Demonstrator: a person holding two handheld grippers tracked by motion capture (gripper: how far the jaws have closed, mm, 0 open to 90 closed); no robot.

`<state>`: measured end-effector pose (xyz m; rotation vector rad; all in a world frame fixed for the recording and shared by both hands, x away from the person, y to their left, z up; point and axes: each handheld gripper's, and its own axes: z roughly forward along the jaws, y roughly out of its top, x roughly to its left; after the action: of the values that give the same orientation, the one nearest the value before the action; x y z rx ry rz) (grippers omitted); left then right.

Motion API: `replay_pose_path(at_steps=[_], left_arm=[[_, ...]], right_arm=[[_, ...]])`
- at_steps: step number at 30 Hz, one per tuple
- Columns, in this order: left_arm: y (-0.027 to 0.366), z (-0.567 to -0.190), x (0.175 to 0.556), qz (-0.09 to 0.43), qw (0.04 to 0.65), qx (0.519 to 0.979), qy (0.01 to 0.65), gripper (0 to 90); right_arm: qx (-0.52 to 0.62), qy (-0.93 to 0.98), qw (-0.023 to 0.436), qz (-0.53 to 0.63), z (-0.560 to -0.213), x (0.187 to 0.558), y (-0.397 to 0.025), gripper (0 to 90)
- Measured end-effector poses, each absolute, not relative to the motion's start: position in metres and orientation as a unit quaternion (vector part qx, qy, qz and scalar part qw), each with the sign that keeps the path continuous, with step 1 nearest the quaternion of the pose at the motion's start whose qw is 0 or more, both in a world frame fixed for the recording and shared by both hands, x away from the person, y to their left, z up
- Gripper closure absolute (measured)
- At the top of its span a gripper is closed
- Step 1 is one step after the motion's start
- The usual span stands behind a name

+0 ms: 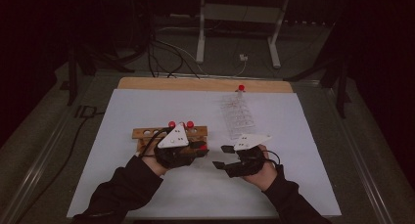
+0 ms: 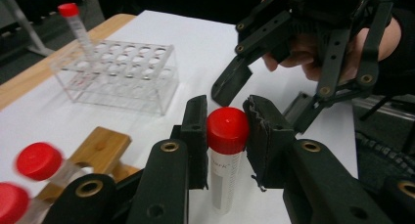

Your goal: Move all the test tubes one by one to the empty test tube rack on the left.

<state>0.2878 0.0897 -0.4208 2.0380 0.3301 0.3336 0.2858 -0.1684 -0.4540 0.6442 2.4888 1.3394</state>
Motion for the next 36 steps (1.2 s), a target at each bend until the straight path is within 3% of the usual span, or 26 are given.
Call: replay_pose_path(at_steps=[14,36], left_arm=[[0.126,-0.405,0.288,0.173,0.503,0.83,0.166,72.1],[0.173,-0.363,0.306,0.257,0.514,0.79,0.212,72.0]], right_arm=[[0.237,0.849,0.118,0.457,-0.452,0.287,-0.171,3.8],[0.23,0.841,0.119,0.475,-0.448,0.288,-0.181,0.0]])
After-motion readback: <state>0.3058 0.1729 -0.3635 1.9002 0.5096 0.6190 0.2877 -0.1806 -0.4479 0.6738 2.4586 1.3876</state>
